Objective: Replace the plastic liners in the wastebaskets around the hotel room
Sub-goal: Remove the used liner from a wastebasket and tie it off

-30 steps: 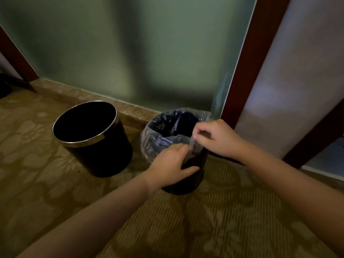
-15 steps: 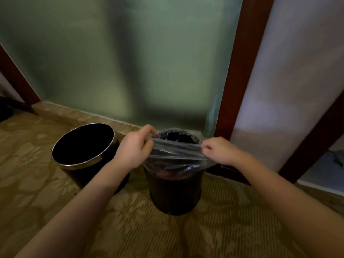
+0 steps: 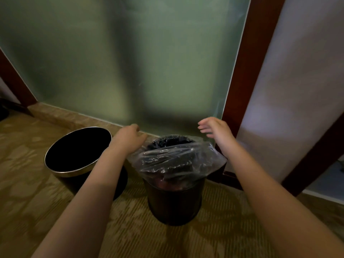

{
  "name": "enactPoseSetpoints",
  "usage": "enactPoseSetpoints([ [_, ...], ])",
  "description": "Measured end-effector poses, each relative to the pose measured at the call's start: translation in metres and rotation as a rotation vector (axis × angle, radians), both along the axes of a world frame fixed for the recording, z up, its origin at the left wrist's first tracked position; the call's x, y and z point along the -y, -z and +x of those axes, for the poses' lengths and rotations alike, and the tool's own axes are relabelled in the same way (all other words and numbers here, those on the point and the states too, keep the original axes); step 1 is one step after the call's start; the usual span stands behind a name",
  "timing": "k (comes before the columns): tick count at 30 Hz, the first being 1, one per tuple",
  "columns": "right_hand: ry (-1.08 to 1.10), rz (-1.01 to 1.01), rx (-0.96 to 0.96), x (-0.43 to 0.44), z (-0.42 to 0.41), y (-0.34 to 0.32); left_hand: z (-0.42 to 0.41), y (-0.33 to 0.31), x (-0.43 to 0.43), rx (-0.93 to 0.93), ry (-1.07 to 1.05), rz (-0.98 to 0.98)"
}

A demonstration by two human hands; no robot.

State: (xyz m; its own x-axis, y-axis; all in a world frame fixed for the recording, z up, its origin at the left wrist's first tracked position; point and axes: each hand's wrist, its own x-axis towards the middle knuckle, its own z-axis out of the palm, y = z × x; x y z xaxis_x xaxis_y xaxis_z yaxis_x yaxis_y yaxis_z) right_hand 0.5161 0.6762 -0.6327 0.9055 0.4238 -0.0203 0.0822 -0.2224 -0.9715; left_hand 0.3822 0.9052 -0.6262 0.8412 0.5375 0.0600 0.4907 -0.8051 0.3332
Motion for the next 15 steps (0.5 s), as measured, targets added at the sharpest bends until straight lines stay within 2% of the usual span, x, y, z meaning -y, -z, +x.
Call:
enactPoseSetpoints([
  [2, 0.031, -0.072, 0.001, -0.008, 0.003, 0.011, 0.004, 0.016, -0.007, -0.076, -0.047, -0.043],
  [5, 0.047, -0.372, 0.068, -0.018, 0.002, 0.034, 0.007, 0.043, -0.007, -0.154, -0.113, -0.136],
  [7, 0.065, -0.455, -0.013, -0.021, 0.004, 0.05, 0.008, 0.057, -0.003, -0.204, -0.152, -0.162],
  [9, 0.068, -0.468, -0.19, -0.021, 0.008, 0.064, 0.011, 0.067, 0.0, -0.226, -0.177, -0.243],
  [12, 0.031, -0.402, -0.423, -0.019, 0.012, 0.075, 0.013, 0.083, 0.002, -0.15, -0.198, -0.421],
  [15, 0.047, -0.307, -0.439, -0.018, 0.016, 0.081, 0.013, 0.091, 0.007, -0.078, -0.222, -0.371],
])
